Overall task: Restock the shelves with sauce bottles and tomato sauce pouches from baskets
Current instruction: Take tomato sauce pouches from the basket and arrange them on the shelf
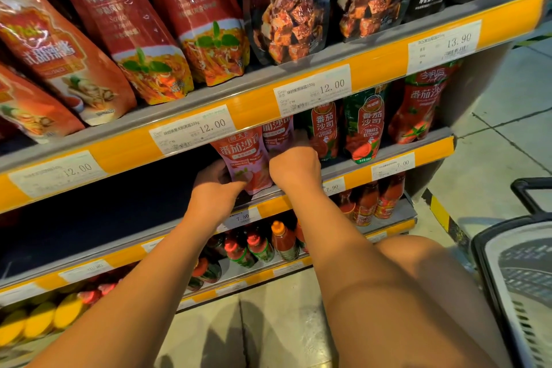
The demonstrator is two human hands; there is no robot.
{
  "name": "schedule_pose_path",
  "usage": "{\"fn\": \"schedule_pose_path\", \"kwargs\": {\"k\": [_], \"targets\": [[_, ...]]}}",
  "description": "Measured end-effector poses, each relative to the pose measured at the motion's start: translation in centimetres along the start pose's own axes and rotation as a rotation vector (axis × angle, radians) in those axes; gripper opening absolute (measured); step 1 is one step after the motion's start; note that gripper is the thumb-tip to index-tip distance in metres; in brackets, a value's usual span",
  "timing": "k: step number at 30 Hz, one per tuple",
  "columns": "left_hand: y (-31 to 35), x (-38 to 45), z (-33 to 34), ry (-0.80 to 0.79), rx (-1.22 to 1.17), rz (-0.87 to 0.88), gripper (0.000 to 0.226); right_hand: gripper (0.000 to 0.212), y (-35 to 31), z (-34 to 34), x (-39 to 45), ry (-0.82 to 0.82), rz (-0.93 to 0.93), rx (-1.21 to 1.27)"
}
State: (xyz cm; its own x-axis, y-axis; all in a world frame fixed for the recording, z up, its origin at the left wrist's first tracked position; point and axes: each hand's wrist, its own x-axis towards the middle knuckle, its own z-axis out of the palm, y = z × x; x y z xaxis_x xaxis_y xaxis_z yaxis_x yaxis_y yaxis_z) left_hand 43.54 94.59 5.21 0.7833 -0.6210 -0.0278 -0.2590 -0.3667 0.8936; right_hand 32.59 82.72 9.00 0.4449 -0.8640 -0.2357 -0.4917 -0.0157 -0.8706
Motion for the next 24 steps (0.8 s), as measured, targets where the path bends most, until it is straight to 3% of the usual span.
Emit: {"fn": "schedule_pose_path", "kwargs": {"k": [12,17,21,24], "targets": [[-0.4,2.5,0.1,-0.018,0.013,0.005,0.032,0.048,-0.1,0.2,0.2,-0.018,-0.020,-0.021],[-0.1,3.4,0.3,-0.027,0.064,0.025,0.034,0.016,0.0,0.2,0.2,-0.085,-0.034,-0.070],[0.0,4.2,0.5,-0.018,0.123,0.022,0.034,0.065,0.4,0.9,0.8,-0.082,-0.078,-0.116],[0.0,4.4,0.6,-0.024,0.132,0.032,0.036,0.081,0.5,1.2,1.1,-0.062,-0.092,-0.130]]}}
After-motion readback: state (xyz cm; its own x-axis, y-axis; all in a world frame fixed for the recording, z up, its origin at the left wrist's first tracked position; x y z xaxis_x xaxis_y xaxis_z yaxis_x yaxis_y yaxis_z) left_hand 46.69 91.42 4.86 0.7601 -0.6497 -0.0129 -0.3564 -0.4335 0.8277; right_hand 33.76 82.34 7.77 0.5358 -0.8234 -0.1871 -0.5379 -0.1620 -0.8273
